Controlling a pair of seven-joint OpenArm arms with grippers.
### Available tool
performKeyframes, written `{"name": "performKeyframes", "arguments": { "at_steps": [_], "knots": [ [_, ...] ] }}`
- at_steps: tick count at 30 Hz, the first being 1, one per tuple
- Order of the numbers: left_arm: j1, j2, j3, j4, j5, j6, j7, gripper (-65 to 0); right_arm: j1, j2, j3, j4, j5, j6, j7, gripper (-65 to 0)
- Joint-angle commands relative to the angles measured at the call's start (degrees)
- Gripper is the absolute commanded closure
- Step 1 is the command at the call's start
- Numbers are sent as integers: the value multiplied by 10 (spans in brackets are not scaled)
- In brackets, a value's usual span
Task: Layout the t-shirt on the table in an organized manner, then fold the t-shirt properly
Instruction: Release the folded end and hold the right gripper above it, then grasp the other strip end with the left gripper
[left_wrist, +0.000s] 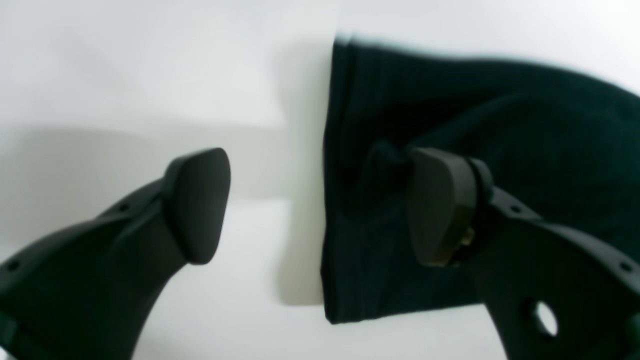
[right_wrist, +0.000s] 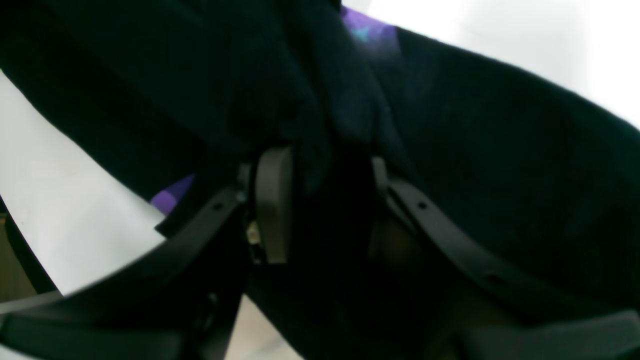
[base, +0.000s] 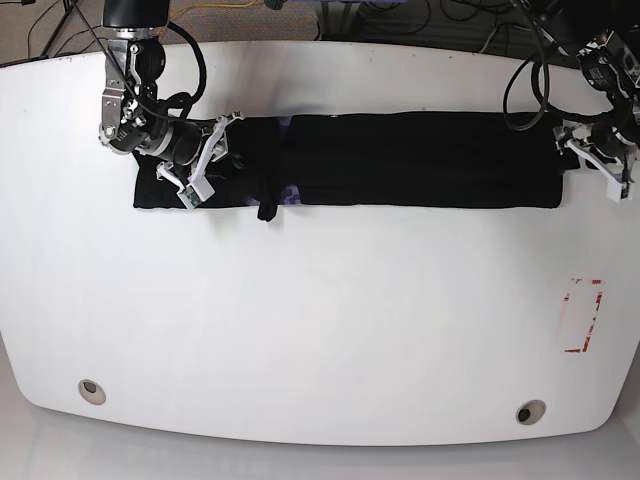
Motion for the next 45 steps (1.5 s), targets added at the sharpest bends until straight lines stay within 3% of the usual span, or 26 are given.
{"name": "performKeyframes", "arguments": {
  "at_steps": [1, 6, 23, 25, 31, 34, 37, 45],
  "knots": [
    [-6, -11, -1, -14, -29, -1, -8, -521, 0, 5, 1, 2, -16, -5, -18, -195],
    [-6, -29, 26, -55, -56, -1, -10, -519, 0, 4, 1, 2, -16, -5, -18, -195],
    [-3, -27, 98, -69, -65, -1, -10, -508, 2, 4, 1, 2, -13, -5, -18, -195],
    [-3, -26, 104, -69, -64, -1, -10, -461, 2, 4, 1, 2, -14, -5, -18, -195],
    [-4, -26, 132, -72, -60, -1, -10, -189, 2, 4, 1, 2, -15, -5, -18, -195],
    [-4, -26, 134, -72, -60, -1, -11, -100, 3, 4, 1, 2, -15, -5, -18, -195],
    [-3, -26, 134, -71, -60, -1, -11, -61, 3, 4, 1, 2, -15, -5, -18, -195],
    [10, -26, 135, -35, -60, -1, -10, -56, 3, 4, 1, 1, -15, -5, -18, -195]
  ]
}}
